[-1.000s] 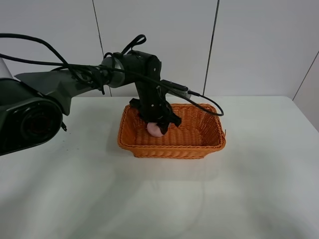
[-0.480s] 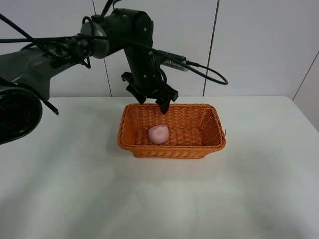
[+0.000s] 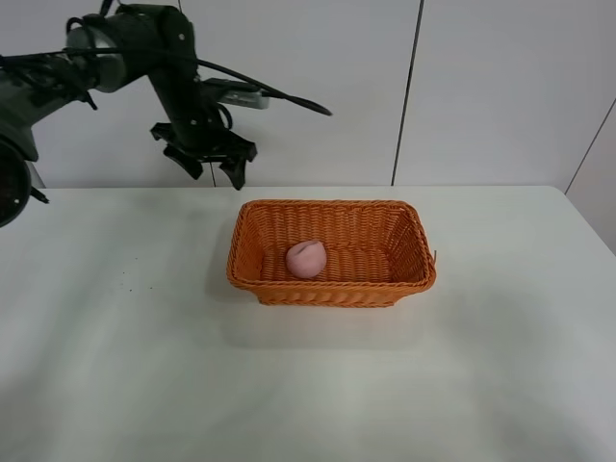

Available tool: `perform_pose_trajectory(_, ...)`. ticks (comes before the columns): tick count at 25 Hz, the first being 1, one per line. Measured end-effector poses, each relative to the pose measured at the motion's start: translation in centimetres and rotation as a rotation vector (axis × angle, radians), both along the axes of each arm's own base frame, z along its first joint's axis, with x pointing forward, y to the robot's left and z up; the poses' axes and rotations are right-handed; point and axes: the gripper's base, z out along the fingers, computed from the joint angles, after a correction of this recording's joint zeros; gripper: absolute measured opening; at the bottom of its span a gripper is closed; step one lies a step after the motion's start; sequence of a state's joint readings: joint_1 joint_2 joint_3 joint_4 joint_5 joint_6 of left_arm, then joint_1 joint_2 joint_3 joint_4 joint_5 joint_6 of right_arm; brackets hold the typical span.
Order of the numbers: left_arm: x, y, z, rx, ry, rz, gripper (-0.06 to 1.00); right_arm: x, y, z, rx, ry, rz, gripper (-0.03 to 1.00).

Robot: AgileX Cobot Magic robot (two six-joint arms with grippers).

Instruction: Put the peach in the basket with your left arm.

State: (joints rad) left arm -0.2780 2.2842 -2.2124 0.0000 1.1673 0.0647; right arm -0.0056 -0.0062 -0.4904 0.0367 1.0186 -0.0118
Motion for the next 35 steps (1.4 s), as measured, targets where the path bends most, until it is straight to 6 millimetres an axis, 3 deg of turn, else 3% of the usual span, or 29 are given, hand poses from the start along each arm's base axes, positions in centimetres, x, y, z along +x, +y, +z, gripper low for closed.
perform_pose_trajectory(3, 1.2, 5.4, -0.2, 0.003, 0.008, 0.110, 0.76, 0.0, 0.0, 0.0, 0.000, 0.000, 0.000, 0.69)
perform_pose_trajectory(7, 1.6, 10.7, -1.1, -0.008, 0.041, 0.220, 0.76, 0.0, 0.0, 0.0, 0.000, 0.000, 0.000, 0.69)
perform_pose_trajectory(9, 1.6, 11.6, -1.3, -0.023, 0.052, 0.243, 0.76, 0.0, 0.0, 0.0, 0.000, 0.000, 0.000, 0.69)
perform_pose_trajectory(15, 1.4, 11.6, -1.6, -0.037, 0.070, 0.247, 0.76, 0.0, 0.0, 0.0, 0.000, 0.000, 0.000, 0.69)
perform_pose_trajectory(19, -0.1, 11.6, -2.5, -0.037, 0.141, 0.249, 0.76, 0.0, 0.0, 0.0, 0.000, 0.000, 0.000, 0.69)
perform_pose_trajectory(21, -1.8, 11.6, -2.5, -0.031, 0.183, 0.251, 0.76, 0.0, 0.0, 0.0, 0.000, 0.000, 0.000, 0.69)
perform_pose_trajectory(25, -6.8, 11.8, -1.5, -0.011, 0.262, 0.251, 0.76, 0.0, 0.0, 0.0, 0.000, 0.000, 0.000, 0.69)
perform_pose_trajectory(31, -16.5, 12.1, 0.9, -0.003, 0.314, 0.252, 0.76, 0.0, 0.0, 0.0, 0.000, 0.000, 0.000, 0.69)
perform_pose_trajectory(35, -23.9, 12.3, 1.2, 0.000, 0.323, 0.253, 0.76, 0.0, 0.0, 0.0, 0.000, 0.000, 0.000, 0.69)
